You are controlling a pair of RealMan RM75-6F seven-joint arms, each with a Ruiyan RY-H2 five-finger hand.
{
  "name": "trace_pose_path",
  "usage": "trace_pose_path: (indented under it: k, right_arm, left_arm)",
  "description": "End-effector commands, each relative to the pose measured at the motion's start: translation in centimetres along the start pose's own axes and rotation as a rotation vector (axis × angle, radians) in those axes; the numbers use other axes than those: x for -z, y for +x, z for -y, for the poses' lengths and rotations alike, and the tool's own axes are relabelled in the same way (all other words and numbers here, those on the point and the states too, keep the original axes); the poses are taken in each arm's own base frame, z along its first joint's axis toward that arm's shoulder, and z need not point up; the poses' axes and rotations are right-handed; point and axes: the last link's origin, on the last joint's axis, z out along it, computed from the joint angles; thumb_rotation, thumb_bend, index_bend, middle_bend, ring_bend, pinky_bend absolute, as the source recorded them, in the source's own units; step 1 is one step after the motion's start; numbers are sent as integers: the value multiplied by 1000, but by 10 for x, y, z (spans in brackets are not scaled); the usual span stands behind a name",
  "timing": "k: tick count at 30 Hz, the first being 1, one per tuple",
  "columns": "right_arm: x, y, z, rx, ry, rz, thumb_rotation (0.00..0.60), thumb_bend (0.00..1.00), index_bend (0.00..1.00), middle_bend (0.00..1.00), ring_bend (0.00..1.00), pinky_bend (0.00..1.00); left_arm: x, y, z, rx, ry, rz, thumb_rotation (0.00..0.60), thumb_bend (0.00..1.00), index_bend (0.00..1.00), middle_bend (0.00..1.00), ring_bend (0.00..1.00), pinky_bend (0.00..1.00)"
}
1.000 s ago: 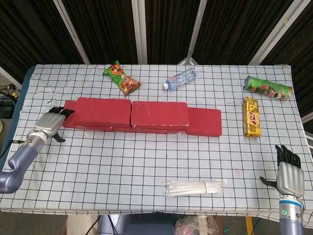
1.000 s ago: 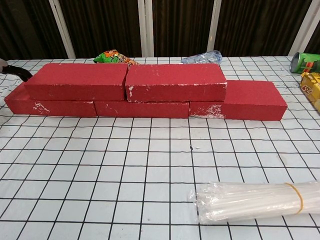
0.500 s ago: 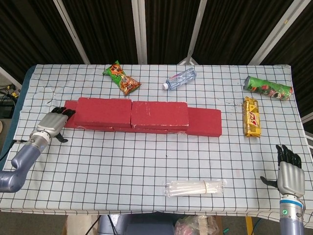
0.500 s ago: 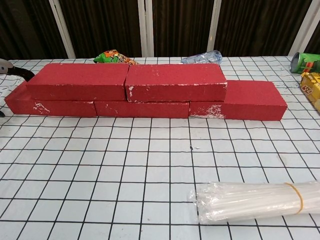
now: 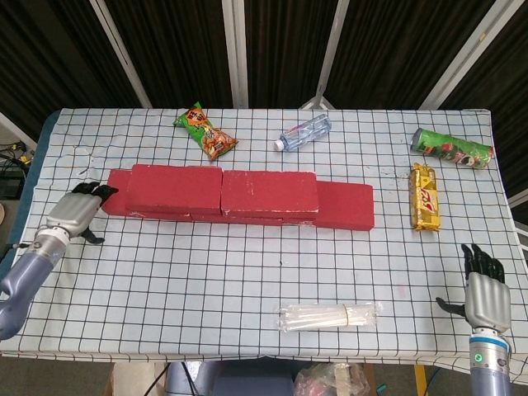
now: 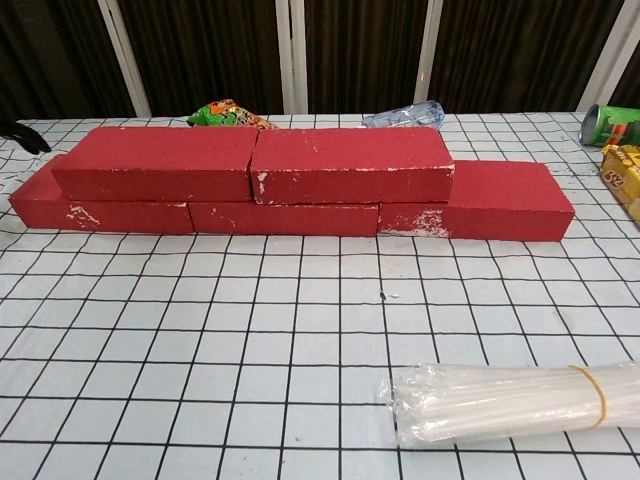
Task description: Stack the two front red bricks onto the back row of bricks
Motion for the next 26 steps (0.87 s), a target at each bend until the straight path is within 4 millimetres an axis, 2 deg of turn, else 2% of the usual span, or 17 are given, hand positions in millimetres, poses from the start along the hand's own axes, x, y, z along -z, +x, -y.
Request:
trace_pose_path:
  k: [1, 6, 14, 18, 26]
  right_arm:
    - [1, -2, 4, 5, 31, 5, 600, 134, 0, 0, 0, 0]
    - [6, -9, 15, 30, 113, 5, 600, 132, 0, 0, 0, 0]
    - [17, -8, 21, 33, 163, -17, 600, 133, 0, 0, 0, 0]
    - [21, -4, 20, 19, 171, -24, 600, 133, 0, 0, 0, 0]
    - [24, 0, 18, 16, 181, -22, 600, 133, 0, 0, 0, 0]
  left_arm:
    - [52, -15, 15, 118, 26, -99, 600, 0, 123, 64, 0, 0]
    - [94, -54, 22, 168, 30, -193, 600, 0, 95, 40, 0, 0]
    - [127, -92, 12, 177, 24, -293, 600, 0, 78, 37, 0, 0]
    - [137, -103, 6, 176, 20, -318, 600, 0, 78, 37, 0, 0]
    - [143, -103, 0, 124, 21, -374, 600, 0, 78, 37, 0, 0]
